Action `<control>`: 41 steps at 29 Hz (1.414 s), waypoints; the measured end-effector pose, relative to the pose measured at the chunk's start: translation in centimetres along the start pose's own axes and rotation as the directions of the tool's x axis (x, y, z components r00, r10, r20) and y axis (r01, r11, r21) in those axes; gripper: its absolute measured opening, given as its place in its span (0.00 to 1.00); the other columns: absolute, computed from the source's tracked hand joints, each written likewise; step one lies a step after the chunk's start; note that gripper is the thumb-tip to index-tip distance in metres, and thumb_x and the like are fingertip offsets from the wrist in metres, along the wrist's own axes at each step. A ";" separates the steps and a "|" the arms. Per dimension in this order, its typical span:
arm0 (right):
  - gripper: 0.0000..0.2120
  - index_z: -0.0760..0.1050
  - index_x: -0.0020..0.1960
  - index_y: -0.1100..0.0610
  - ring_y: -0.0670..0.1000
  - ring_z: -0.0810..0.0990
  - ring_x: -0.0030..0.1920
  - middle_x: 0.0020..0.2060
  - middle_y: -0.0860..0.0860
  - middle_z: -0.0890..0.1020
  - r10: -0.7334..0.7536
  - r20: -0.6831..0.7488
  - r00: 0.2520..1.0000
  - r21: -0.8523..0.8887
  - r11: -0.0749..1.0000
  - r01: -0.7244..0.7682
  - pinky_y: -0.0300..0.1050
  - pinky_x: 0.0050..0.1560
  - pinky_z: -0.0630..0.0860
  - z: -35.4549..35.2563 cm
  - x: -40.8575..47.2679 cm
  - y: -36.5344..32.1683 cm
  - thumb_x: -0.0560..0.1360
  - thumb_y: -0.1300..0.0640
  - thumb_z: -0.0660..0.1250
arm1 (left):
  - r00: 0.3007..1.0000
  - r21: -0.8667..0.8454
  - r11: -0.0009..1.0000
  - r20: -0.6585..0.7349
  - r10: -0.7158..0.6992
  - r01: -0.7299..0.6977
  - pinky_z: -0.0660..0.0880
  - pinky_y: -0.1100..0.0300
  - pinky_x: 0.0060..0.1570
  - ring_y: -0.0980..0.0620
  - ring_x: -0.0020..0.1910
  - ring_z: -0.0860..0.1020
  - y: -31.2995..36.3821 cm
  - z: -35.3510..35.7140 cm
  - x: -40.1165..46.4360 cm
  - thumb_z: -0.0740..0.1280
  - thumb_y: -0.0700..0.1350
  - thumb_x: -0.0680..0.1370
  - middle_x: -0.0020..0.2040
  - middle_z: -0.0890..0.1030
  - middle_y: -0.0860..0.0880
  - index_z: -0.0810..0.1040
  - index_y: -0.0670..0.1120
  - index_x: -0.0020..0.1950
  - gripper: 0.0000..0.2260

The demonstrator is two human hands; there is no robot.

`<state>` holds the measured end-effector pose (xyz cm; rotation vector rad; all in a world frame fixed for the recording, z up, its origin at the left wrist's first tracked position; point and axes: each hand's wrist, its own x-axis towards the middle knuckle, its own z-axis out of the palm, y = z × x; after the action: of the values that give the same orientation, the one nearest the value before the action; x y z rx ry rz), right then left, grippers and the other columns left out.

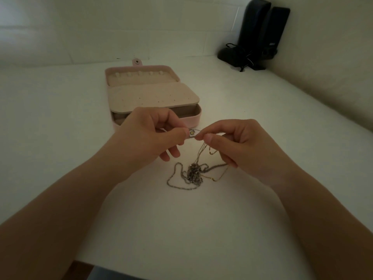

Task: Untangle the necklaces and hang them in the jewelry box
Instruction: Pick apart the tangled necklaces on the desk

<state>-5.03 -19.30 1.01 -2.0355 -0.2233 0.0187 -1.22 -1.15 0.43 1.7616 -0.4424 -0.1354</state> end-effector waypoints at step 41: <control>0.11 0.79 0.37 0.48 0.42 0.58 0.19 0.16 0.44 0.65 -0.017 -0.317 0.948 0.645 0.729 0.229 0.34 0.21 0.56 -4.7 -0.3 -0.1 0.72 0.59 0.61 | 0.895 0.248 0.969 0.436 -0.096 -0.017 0.68 0.70 0.21 0.60 0.19 0.71 0.8 0.0 -1.1 0.68 0.46 0.72 0.33 0.83 0.59 0.80 0.57 0.40 0.06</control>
<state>-4.86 -23.48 3.23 -1.2580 -0.1359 -0.2538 -2.41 -0.92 1.01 1.9856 -0.7831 -0.5429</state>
